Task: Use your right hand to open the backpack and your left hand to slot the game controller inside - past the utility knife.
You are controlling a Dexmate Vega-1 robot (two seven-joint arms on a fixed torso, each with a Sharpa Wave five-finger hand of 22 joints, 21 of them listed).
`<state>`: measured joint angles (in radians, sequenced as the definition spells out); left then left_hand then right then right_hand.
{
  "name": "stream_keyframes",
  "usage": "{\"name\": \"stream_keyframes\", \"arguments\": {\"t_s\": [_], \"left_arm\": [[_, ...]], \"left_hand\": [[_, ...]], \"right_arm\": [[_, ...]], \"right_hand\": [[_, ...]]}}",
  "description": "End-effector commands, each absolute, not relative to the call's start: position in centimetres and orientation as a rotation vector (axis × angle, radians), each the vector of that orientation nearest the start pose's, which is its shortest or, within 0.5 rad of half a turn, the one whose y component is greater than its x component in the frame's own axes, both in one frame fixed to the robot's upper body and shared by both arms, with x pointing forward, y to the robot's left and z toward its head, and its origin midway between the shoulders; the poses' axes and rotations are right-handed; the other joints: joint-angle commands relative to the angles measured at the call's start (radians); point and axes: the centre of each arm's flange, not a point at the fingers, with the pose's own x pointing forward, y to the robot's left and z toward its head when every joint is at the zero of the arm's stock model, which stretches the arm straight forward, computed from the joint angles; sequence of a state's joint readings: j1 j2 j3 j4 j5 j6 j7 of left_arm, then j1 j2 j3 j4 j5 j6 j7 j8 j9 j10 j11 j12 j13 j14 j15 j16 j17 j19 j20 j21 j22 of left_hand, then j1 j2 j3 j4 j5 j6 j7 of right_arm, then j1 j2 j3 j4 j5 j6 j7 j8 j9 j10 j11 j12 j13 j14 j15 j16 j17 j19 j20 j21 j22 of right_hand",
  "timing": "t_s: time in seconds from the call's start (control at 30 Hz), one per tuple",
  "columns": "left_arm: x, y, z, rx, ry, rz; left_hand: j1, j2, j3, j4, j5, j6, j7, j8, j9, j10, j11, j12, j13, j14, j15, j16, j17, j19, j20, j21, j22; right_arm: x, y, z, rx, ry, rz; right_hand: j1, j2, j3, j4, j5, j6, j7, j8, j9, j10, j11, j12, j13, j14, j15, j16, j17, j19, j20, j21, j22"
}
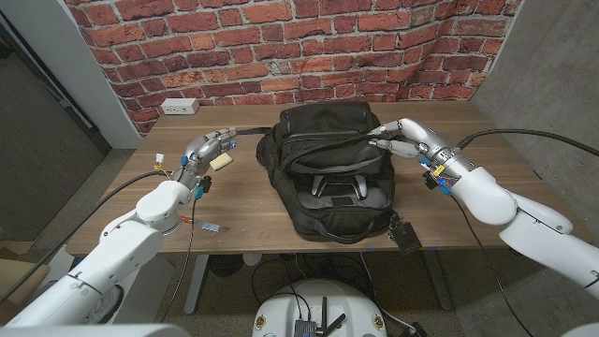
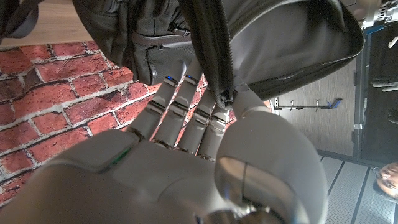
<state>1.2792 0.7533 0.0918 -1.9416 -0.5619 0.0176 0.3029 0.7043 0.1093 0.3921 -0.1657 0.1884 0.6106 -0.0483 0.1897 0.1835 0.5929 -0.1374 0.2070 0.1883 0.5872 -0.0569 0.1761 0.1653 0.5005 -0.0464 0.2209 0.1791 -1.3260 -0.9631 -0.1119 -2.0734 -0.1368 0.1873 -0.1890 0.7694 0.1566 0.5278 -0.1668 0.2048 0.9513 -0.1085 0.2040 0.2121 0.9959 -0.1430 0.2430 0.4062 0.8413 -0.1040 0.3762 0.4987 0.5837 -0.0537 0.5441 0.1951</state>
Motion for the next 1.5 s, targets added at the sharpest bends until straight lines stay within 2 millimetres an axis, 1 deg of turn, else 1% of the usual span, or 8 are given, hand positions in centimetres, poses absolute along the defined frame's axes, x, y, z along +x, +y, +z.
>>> {"name": "stream_keyframes", "arguments": {"t_s": [0.03, 0.3, 0.47, 0.53, 0.77, 1.1, 1.33, 1.5], "left_arm": [[53.5, 33.4, -2.6, 0.118, -0.551, 0.057], [53.7, 33.6, -2.8, 0.103, -0.558, 0.066], [53.9, 33.5, -2.9, 0.104, -0.560, 0.074], [54.2, 33.5, -2.9, 0.114, -0.557, 0.074], [54.6, 33.5, -2.8, 0.111, -0.562, 0.075], [54.7, 34.0, -2.7, 0.135, -0.553, 0.072], [54.7, 34.2, -2.8, 0.133, -0.553, 0.067], [54.5, 34.3, -2.9, 0.135, -0.552, 0.064]], "left_hand": [[-0.007, -0.001, 0.011, -0.001, -0.001, -0.004, -0.001, 0.002, 0.005, -0.001, -0.004, -0.002, 0.006, -0.004, -0.102, 0.001, 0.004, -0.004, -0.042, -0.004, 0.005], [-0.009, 0.000, 0.014, -0.001, -0.001, -0.004, -0.001, 0.002, 0.005, -0.001, -0.002, -0.003, 0.006, -0.006, -0.102, 0.001, 0.004, -0.005, -0.042, -0.004, 0.005], [-0.009, 0.000, 0.016, -0.001, -0.001, -0.004, -0.002, 0.002, 0.005, 0.000, -0.002, -0.002, 0.006, -0.007, -0.101, 0.001, 0.004, -0.006, -0.041, -0.005, 0.005], [-0.010, 0.000, 0.017, 0.000, -0.001, -0.004, -0.001, 0.002, 0.005, -0.001, -0.003, -0.003, 0.006, -0.009, -0.100, 0.000, 0.004, -0.007, -0.042, -0.005, 0.005], [-0.013, -0.002, 0.024, -0.002, -0.002, -0.025, -0.001, -0.005, 0.005, -0.027, -0.003, -0.013, 0.007, -0.045, -0.092, -0.007, 0.004, -0.024, -0.038, -0.012, 0.005], [-0.014, -0.002, 0.027, -0.002, -0.002, -0.029, -0.002, -0.005, 0.006, -0.033, -0.002, -0.014, 0.007, -0.053, -0.091, -0.007, 0.003, -0.032, -0.035, -0.015, 0.005], [-0.014, -0.002, 0.029, -0.002, -0.002, -0.029, -0.002, -0.004, 0.006, -0.033, -0.002, -0.013, 0.007, -0.054, -0.090, -0.005, 0.003, -0.033, -0.035, -0.015, 0.005], [-0.014, -0.002, 0.031, -0.002, -0.002, -0.030, -0.002, -0.004, 0.006, -0.033, -0.004, -0.013, 0.007, -0.055, -0.091, -0.005, 0.003, -0.033, -0.035, -0.015, 0.005]], "right_arm": [[45.8, -27.5, -0.8, -1.038, -0.936, 0.165], [45.1, -27.6, -1.5, -1.066, -0.920, 0.173], [44.7, -27.5, -1.9, -1.091, -0.898, 0.197], [44.6, -27.5, -2.0, -1.100, -0.893, 0.212], [44.1, -27.3, -2.2, -1.128, -0.861, 0.245], [43.2, -26.9, -2.6, -1.176, -0.830, 0.265], [42.6, -26.7, -2.9, -1.206, -0.825, 0.270], [42.2, -26.9, -3.1, -1.231, -0.819, 0.271]], "right_hand": [[0.008, -0.012, 0.000, -0.009, 0.001, -0.001, -0.007, 0.009, 0.003, -0.007, 0.000, -0.006, 0.003, -0.012, -0.118, -0.007, 0.006, -0.007, -0.139, 0.005, 0.002], [0.012, -0.023, -0.007, -0.011, 0.000, -0.005, -0.010, 0.009, 0.003, -0.014, 0.004, -0.011, 0.002, -0.034, -0.113, -0.013, 0.009, -0.012, -0.132, 0.005, 0.001], [0.011, -0.031, -0.015, -0.010, 0.000, -0.014, -0.012, 0.007, 0.003, -0.027, -0.001, -0.018, 0.000, -0.048, -0.111, -0.016, 0.011, -0.017, -0.127, 0.005, 0.000], [0.010, -0.036, -0.021, -0.009, -0.001, -0.025, -0.014, 0.004, 0.003, -0.039, -0.004, -0.025, -0.002, -0.061, -0.109, -0.019, 0.013, -0.020, -0.122, 0.005, -0.001], [0.015, -0.054, -0.044, -0.011, -0.002, -0.064, -0.022, -0.005, 0.003, -0.075, 0.000, -0.041, -0.007, -0.111, -0.106, -0.030, 0.018, -0.028, -0.102, 0.006, -0.004], [0.024, -0.066, -0.073, -0.008, -0.001, -0.103, -0.031, -0.010, 0.002, -0.112, -0.009, -0.051, -0.013, -0.166, -0.099, -0.035, 0.031, -0.034, -0.077, 0.007, -0.007], [0.037, -0.074, -0.087, -0.011, 0.001, -0.125, -0.040, -0.011, 0.000, -0.138, -0.015, -0.055, -0.018, -0.192, -0.103, -0.035, 0.039, -0.036, -0.074, 0.007, -0.009], [0.046, -0.101, -0.110, -0.011, 0.002, -0.159, -0.038, -0.015, -0.003, -0.182, -0.022, -0.063, -0.026, -0.220, -0.097, -0.038, 0.043, -0.050, -0.068, 0.001, -0.012]]}}
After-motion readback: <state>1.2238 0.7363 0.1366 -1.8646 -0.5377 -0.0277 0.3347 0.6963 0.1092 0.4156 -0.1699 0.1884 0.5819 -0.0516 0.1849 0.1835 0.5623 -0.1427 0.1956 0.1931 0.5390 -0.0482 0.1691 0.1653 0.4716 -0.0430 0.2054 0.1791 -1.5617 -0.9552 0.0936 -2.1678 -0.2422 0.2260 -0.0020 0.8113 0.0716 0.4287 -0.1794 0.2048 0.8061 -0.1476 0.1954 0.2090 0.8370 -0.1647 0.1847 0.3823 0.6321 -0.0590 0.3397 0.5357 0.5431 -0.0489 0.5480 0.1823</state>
